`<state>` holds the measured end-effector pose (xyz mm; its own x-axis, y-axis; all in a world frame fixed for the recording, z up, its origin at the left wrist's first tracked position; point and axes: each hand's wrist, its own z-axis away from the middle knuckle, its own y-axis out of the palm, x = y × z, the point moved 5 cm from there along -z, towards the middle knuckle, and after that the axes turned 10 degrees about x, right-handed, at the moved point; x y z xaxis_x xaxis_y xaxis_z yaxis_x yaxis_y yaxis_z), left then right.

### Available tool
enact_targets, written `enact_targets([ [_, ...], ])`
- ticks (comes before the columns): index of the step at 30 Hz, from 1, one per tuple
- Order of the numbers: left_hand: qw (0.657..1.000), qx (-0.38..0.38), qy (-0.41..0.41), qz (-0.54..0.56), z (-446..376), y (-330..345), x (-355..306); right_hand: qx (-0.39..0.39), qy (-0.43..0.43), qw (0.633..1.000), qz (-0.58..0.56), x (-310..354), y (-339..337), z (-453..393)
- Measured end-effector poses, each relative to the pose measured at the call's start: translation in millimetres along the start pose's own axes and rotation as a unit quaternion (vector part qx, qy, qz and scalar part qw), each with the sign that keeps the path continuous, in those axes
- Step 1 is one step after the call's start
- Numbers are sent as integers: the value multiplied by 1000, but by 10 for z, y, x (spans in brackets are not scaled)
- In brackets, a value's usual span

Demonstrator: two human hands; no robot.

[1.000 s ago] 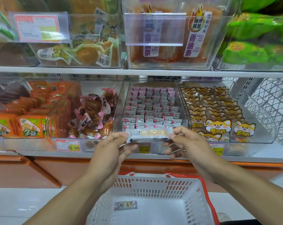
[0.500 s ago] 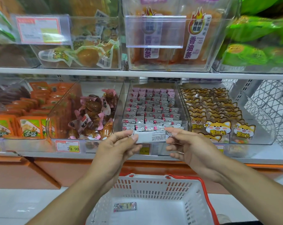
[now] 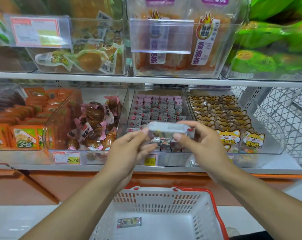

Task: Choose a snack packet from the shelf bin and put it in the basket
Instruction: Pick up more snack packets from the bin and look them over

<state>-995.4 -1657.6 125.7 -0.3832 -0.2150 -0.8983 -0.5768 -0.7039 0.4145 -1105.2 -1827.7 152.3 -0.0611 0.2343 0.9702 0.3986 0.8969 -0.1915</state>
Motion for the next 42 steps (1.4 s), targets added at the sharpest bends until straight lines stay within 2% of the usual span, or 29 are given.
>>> enact_targets([
  [3,987,2,50,-154,-126,171,-81,-110,-24,992,58,14,-194,-128],
  [6,937,44,119,-326,-255,415,-130,-180,-49,970,152,75,-388,-332],
  [9,851,77,134,-502,-526,652,-111,-209,-45,947,238,117,-519,-630],
  [11,784,98,97,-605,-801,792,-61,-195,-38,935,293,87,-556,-835],
  [14,719,140,29,-680,-1230,963,64,-141,-5,933,331,-8,-564,-1096],
  [17,631,150,7,-761,-1604,1056,196,-140,4,933,331,-71,-634,-1263],
  [18,620,140,9,-772,-1704,1061,221,-146,-6,932,333,-76,-661,-1313],
  [25,612,93,30,-784,-2047,967,367,-136,-64,918,366,-61,-743,-1487],
  [29,613,86,52,-784,-1928,963,301,-110,-49,908,401,-105,-812,-1502],
  [33,607,112,26,-786,-1731,970,294,-78,-35,893,442,-88,-850,-1467],
  [38,622,121,28,-773,-1614,957,297,-7,-39,883,468,-10,-744,-1445],
  [40,621,112,45,-774,-1563,962,292,30,-20,866,498,-6,-684,-1474],
  [42,619,97,68,-777,-1497,961,299,61,10,835,548,-10,-625,-1539],
])
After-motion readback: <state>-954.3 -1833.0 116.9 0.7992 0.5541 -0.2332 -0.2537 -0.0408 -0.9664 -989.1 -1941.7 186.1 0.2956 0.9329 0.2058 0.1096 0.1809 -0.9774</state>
